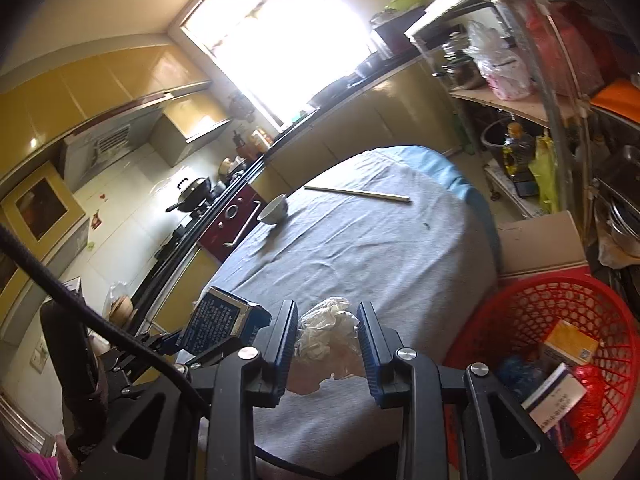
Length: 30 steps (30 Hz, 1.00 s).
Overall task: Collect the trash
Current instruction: 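Carry the tissue and blue box to the red basket and release both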
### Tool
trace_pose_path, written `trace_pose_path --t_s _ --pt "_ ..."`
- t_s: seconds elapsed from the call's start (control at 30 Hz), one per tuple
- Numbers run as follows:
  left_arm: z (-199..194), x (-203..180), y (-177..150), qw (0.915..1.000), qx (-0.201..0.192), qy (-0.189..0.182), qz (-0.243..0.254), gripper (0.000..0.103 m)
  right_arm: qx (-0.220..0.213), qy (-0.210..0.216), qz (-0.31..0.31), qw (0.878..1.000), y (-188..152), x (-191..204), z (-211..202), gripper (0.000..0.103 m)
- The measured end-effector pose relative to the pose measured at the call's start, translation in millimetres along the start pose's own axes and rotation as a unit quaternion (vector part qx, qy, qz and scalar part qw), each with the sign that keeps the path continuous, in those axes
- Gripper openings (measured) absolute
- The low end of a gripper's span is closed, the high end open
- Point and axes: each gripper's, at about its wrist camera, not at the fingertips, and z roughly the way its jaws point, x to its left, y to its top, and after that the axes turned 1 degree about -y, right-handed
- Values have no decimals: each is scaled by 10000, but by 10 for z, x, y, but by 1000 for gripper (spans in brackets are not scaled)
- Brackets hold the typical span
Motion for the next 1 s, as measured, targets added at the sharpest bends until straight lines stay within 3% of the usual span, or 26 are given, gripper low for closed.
trace_pose_path --t_s 0.5,1.0 --pt "210 -641 228 9965 51 -354 757 52 -307 -325 562 9974 128 -634 -220 33" --pt "191 -1063 273 9911 29 -571 1200 52 -507 -587 975 9922 51 -1057 -540 33"
